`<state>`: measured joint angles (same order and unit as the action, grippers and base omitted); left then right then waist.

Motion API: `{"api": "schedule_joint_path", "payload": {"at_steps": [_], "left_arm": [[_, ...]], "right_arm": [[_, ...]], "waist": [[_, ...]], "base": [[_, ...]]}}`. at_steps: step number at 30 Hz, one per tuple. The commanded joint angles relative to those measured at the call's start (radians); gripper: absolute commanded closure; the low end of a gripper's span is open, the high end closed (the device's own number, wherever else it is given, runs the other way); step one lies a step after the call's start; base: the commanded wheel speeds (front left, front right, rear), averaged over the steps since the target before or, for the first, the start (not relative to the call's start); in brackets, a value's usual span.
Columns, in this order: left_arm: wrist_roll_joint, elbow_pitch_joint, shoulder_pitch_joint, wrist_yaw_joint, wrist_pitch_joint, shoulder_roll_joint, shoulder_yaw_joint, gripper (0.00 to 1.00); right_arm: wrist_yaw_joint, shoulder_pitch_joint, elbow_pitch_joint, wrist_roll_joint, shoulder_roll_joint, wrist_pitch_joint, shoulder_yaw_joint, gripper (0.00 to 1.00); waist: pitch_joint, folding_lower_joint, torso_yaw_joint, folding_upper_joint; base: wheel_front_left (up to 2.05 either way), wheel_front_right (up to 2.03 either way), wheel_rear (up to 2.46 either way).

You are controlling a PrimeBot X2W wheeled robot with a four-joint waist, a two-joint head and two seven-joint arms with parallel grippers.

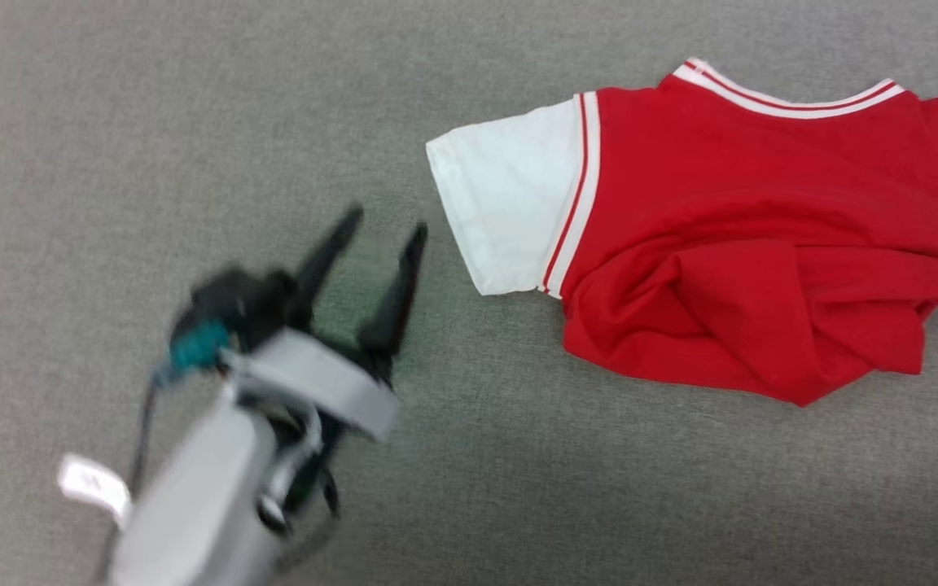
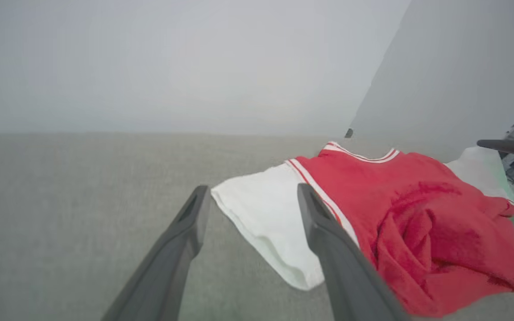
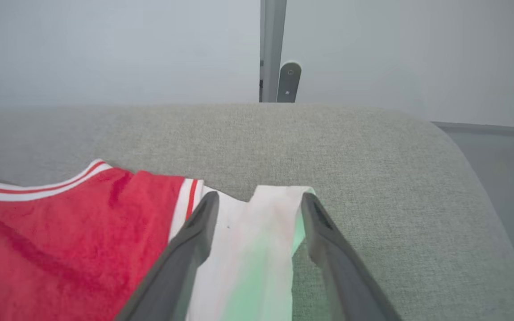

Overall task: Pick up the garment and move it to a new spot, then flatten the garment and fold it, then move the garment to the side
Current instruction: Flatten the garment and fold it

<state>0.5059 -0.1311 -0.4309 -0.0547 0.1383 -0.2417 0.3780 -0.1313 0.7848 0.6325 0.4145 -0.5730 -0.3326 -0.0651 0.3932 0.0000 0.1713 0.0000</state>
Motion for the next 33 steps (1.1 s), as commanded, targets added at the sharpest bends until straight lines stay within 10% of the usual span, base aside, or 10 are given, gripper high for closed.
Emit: {"api": "schedule_joint_path", "payload": {"at_steps": [1, 11, 33], "left_arm": [[-0.01, 0.0, -0.072, -0.018, -0.039, -0.04, -0.006, 0.0], [0.093, -0.141, -0.39, -0.077, -0.261, -0.173, 0.055, 0.0], [0.489, -0.483, -0.792, -0.077, -0.687, -0.461, 0.675, 0.0]], "right_arm": [[0.001, -0.028, -0.019, 0.001, 0.022, 0.036, -0.021, 0.0], [0.001, -0.157, -0.195, 0.027, 0.109, 0.105, -0.02, 0.0], [0.001, -0.429, -0.596, 0.024, 0.248, 0.06, 0.084, 0.0]], "waist": [[-0.013, 0.0, -0.022, 0.0], [-0.03, 0.0, -0.175, 0.0], [0.038, 0.0, -0.382, 0.0]], "base": [[0.0, 0.0, 0.0], [0.0, 0.0, 0.0], [0.0, 0.0, 0.0]]}}
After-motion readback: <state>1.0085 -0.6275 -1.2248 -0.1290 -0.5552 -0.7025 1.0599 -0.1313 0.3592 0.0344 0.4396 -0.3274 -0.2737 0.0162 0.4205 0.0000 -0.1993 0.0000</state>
